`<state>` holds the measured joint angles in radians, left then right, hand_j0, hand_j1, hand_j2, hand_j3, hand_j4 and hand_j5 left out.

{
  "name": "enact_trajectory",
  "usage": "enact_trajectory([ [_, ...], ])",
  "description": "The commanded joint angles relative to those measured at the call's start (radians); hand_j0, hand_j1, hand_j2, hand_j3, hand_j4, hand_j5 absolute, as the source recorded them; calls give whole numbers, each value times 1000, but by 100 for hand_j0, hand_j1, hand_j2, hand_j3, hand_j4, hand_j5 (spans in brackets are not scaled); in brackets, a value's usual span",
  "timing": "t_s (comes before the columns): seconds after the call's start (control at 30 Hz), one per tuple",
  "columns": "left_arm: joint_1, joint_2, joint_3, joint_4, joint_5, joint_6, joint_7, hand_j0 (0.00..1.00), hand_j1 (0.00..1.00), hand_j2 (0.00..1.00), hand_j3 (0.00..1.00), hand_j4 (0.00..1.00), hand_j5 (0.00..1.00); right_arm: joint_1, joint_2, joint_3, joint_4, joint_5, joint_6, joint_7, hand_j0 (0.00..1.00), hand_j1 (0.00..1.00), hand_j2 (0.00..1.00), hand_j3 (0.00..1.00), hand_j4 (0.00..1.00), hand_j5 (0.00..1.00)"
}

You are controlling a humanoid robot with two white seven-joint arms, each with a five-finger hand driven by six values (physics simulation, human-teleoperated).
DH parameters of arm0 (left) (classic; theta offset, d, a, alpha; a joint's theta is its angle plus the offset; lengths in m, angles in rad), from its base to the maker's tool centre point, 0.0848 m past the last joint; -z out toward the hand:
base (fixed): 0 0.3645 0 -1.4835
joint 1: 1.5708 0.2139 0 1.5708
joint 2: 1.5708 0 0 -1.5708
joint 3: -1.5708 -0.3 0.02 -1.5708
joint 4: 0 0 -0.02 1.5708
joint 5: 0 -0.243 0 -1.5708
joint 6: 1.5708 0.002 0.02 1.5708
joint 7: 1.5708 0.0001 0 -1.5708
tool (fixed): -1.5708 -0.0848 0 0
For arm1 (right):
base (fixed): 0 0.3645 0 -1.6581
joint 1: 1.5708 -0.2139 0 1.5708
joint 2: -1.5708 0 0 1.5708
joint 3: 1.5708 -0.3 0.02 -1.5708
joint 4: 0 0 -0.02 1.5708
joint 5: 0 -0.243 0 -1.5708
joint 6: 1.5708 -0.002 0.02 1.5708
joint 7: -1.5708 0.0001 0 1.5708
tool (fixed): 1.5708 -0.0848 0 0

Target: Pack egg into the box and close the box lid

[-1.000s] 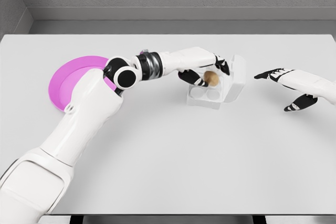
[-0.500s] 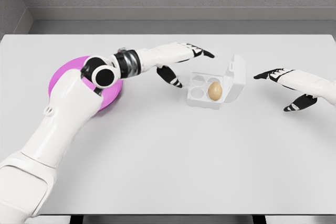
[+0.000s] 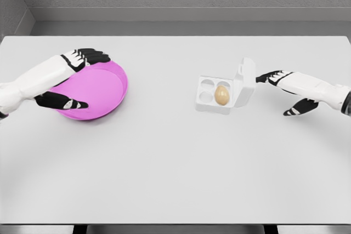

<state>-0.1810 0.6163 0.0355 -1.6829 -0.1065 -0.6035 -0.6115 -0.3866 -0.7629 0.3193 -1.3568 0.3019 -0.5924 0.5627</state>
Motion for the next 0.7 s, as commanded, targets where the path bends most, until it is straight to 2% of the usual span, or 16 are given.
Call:
enact_trajectory([
  [0.0,0,-16,110,87,34,-7,1,100,100,100,100,100,100,0,4,3,-33,-9,2,-1,100,100,100,100,100,100],
  [0.07,12,-39,115,149,33,-7,1,100,100,100,100,100,100,0,10,3,-41,-10,-1,-1,100,100,100,100,100,100],
  [0.2,29,-44,113,154,-8,-7,1,100,100,100,100,100,100,6,13,4,-114,-12,-19,-1,100,100,100,100,100,100],
  [0.23,31,-46,112,154,-19,-7,1,100,100,100,100,100,100,8,37,3,-131,-12,-19,-1,100,100,100,100,100,100],
  [0.4,37,-66,112,146,-21,-7,1,100,100,100,100,100,100,41,93,6,-300,-7,-19,0,100,100,100,100,100,100],
  [0.57,37,-66,115,152,-21,-7,1,100,100,100,100,100,100,48,79,-8,-295,-9,-19,2,100,100,100,100,100,100],
  [0.6,37,-66,113,150,-21,-7,1,100,100,100,100,100,100,51,53,-51,-283,-9,-19,2,100,100,100,100,100,100],
  [0.67,37,-66,113,150,-21,-7,1,100,100,100,100,100,100,80,-30,-114,-206,-10,-19,8,100,100,100,100,100,100],
])
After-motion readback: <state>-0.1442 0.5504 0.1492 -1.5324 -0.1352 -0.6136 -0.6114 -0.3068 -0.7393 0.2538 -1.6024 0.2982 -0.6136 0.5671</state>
